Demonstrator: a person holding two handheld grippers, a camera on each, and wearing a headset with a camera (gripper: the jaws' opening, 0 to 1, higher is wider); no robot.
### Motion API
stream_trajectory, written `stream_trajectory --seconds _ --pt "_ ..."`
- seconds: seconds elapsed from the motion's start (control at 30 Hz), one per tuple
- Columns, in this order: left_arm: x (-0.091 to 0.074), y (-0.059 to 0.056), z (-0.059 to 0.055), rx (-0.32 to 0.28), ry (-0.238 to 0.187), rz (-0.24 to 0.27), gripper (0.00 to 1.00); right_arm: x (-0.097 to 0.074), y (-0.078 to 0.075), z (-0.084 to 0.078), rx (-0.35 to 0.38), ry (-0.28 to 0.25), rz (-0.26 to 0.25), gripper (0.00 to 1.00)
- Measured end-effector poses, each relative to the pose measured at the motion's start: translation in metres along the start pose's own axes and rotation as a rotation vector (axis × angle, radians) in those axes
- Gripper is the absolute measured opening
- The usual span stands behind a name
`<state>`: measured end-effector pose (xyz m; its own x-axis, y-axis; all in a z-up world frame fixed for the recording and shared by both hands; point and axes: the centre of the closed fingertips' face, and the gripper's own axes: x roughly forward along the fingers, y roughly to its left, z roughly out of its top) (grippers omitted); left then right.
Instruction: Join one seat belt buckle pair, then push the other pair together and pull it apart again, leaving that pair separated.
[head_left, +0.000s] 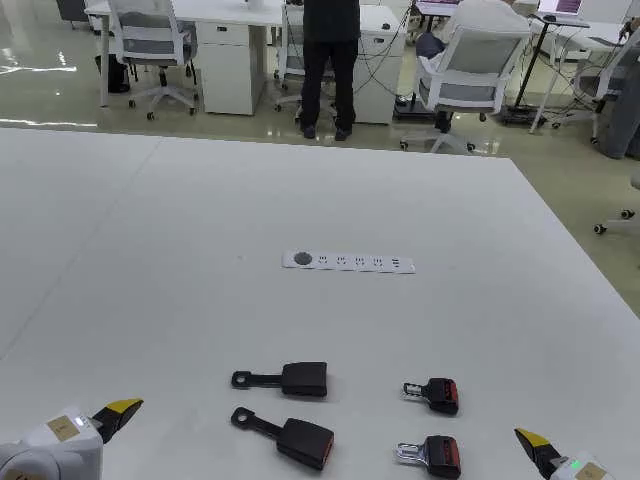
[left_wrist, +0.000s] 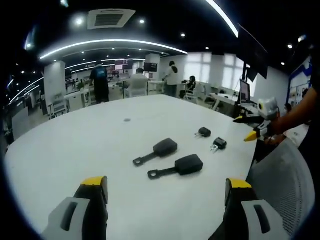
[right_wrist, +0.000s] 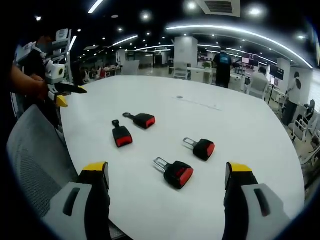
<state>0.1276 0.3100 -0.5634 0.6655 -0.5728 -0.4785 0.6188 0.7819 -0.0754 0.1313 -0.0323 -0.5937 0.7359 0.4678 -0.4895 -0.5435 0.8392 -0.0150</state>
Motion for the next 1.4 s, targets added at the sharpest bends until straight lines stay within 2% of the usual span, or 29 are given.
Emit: stream_trajectory --seconds 0.27,0.33,0.4,0.47,0.73,0.8,0.93,1.13,1.4 --pt "0.0000 -0.0003 0.0016 -0.004 -0.003 0.002 1.00 0.0009 0.0002 0.0006 0.000 -0.001 0.000 0.97" --pt "0.0007 0.0038 -0.0024 -0.003 -0.004 0.002 1.00 0.0013 0.0008 0.0005 -0.001 -0.001 0.001 0.97" --pt "-0.0010 -0.0014 0.0011 -0.005 -0.003 0.002 1.00 0.0017 0.0011 0.0005 -0.001 0.000 0.002 0.97" --pt "-0.0009 0.0019 -0.0018 -0.006 -0.003 0.003 1.00 0.0019 0.0019 0.0008 0.000 0.000 0.003 0.97" --pt "-0.0017 0.0026 -0.0039 -0.010 -0.001 0.004 1.00 0.0022 0.0030 -0.0014 0.002 0.003 0.004 0.97" --pt "-0.0031 -0.0032 0.0011 -0.007 -0.001 0.004 1.00 0.0028 0.0030 -0.0028 0.003 0.004 0.006 0.97" --pt "-0.0017 0.0033 -0.0046 -0.008 -0.002 0.003 1.00 0.0029 0.0027 -0.0028 0.002 0.004 0.006 0.97" --pt "-0.0034 -0.0039 0.0017 -0.008 -0.002 0.005 1.00 0.0019 0.0025 -0.0015 0.001 0.003 0.006 0.97" --pt "-0.0015 0.0003 -0.0024 -0.011 -0.004 0.004 1.00 0.0002 0.0027 -0.0033 0.003 0.007 0.007 0.97"
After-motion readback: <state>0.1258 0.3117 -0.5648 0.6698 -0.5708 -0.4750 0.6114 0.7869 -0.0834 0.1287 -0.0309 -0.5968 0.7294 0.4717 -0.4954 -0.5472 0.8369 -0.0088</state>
